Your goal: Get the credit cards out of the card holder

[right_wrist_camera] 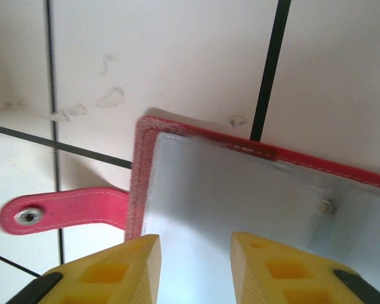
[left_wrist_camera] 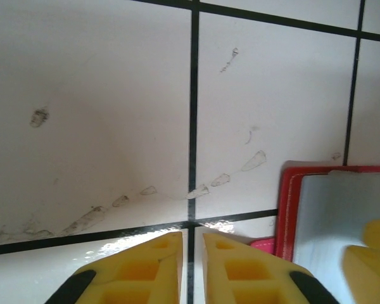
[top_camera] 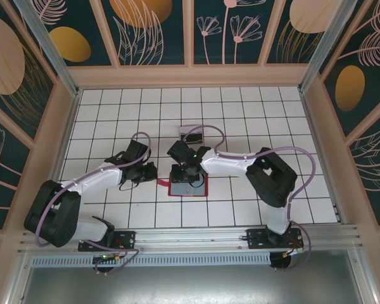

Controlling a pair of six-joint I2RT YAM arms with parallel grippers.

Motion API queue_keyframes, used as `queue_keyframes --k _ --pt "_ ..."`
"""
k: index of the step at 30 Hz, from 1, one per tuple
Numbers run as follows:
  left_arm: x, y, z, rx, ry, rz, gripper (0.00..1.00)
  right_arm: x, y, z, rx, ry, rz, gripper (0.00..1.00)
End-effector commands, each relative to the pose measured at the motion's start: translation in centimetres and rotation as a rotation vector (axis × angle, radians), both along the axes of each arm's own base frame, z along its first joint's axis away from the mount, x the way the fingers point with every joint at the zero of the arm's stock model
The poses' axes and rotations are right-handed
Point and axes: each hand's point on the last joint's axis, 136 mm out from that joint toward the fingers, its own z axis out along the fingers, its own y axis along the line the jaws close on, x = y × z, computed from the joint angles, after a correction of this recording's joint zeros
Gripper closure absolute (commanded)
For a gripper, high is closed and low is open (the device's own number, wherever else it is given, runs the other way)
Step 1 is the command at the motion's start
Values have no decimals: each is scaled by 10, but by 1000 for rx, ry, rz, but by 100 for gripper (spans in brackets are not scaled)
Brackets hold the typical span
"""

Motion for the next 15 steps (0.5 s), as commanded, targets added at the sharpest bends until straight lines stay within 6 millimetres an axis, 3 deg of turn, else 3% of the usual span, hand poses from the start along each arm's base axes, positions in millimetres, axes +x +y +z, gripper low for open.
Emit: queue_keyframes --k 1,4,6,9,15 --pt "13 17 5 99 -38 40 74 17 -11 35 2 -119 -17 60" --pt "22 25 10 151 -84 64 49 32 -36 36 -30 -159 -52 47" --pt "29 33 14 193 -117 90 25 44 -57 36 -59 -183 -78 31" --pt "39 43 22 246 -161 126 2 61 -89 39 -98 -236 -117 2" --pt "59 71 38 402 -267 201 2 93 -163 38 -217 -339 -191 1"
